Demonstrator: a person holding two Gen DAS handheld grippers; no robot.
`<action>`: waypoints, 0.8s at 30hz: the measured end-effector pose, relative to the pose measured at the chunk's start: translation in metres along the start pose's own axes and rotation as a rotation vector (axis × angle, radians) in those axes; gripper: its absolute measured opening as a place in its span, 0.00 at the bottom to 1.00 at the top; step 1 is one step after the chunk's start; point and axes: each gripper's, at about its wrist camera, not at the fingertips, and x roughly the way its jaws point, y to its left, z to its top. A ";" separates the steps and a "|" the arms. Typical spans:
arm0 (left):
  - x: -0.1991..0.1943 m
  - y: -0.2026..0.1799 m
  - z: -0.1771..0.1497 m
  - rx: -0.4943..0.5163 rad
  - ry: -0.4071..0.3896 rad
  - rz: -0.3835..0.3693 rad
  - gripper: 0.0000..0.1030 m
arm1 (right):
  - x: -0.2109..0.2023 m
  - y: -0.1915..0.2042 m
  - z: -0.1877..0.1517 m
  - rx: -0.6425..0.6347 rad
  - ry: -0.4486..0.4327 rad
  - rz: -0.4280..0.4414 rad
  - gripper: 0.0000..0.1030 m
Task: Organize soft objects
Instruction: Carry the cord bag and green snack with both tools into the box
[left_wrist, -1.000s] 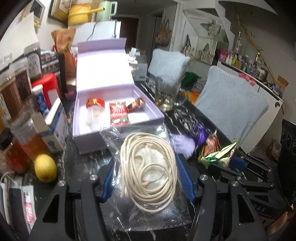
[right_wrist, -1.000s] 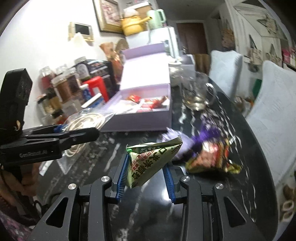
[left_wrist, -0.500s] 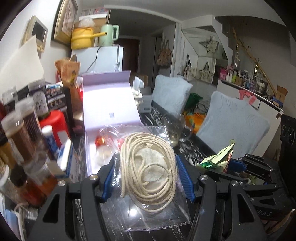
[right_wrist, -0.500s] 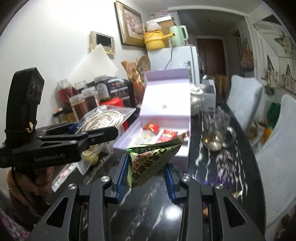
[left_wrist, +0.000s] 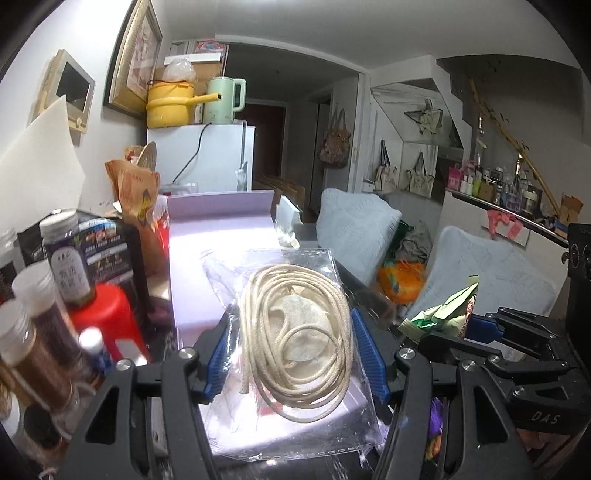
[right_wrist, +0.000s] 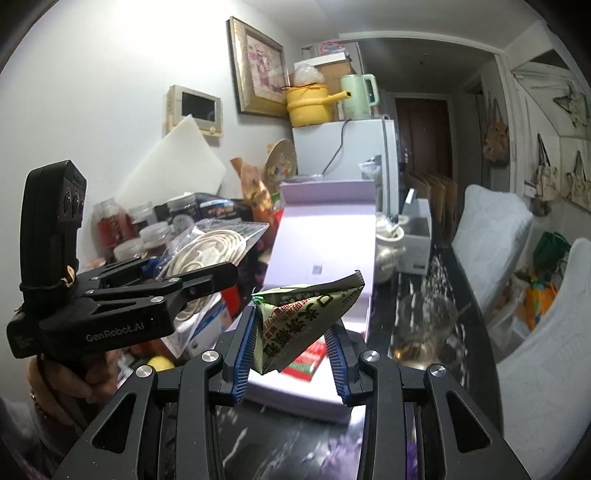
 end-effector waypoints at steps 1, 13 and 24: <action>0.003 0.001 0.003 0.002 -0.005 0.002 0.58 | 0.004 -0.003 0.004 0.000 -0.002 -0.002 0.35; 0.056 0.026 0.035 0.002 -0.045 0.036 0.58 | 0.064 -0.026 0.046 -0.001 -0.030 0.023 0.35; 0.107 0.051 0.032 -0.014 0.039 0.133 0.58 | 0.124 -0.040 0.058 0.022 0.028 0.056 0.35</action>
